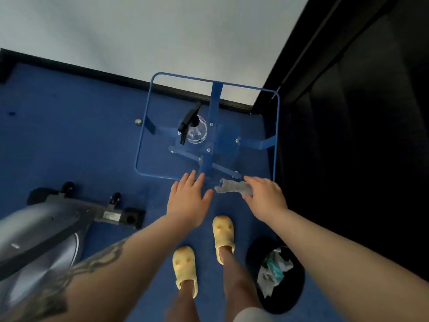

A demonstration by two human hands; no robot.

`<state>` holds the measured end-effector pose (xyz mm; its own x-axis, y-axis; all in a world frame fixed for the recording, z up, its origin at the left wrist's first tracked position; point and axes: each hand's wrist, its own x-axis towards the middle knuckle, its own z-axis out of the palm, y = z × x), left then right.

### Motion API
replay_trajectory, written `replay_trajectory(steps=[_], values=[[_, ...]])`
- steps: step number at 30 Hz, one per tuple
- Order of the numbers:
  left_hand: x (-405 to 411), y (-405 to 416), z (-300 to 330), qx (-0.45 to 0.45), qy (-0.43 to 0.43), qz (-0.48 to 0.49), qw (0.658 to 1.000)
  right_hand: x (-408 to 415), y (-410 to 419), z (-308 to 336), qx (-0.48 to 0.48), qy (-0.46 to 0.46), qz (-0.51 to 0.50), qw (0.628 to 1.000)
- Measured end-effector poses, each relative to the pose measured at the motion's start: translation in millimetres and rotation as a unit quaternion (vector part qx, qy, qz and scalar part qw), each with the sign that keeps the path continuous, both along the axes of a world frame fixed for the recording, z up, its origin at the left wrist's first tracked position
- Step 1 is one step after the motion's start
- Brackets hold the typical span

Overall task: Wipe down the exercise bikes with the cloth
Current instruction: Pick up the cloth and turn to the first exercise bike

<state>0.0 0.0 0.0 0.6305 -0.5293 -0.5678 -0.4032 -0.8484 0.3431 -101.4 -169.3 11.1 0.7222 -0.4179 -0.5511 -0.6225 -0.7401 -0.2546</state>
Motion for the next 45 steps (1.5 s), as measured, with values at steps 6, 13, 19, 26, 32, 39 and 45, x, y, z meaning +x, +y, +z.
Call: replay_trajectory(steps=[6,13,19,26,32,39,45], values=[[-6,-3,-17,0.007,-0.01,0.013,1.0,10,-13,-11,-0.052,-0.031,-0.011,0.998],[11,-2,4,0.016,-0.007,0.02,1.0,18,-24,11,-0.006,-0.038,0.012,0.999],[16,9,67,-0.014,-0.019,0.073,0.997,17,-18,73,0.027,-0.155,-0.01,0.987],[30,46,183,-0.149,-0.114,0.175,0.967,45,6,180,0.155,-0.386,-0.123,0.901],[17,103,253,-0.202,-0.216,0.28,0.913,66,48,245,0.265,-0.45,-0.095,0.847],[-43,183,282,-0.209,-0.253,0.424,0.844,83,138,284,0.373,-0.379,0.056,0.845],[-93,253,321,-0.258,-0.33,0.484,0.768,77,234,317,0.416,-0.383,0.161,0.809]])
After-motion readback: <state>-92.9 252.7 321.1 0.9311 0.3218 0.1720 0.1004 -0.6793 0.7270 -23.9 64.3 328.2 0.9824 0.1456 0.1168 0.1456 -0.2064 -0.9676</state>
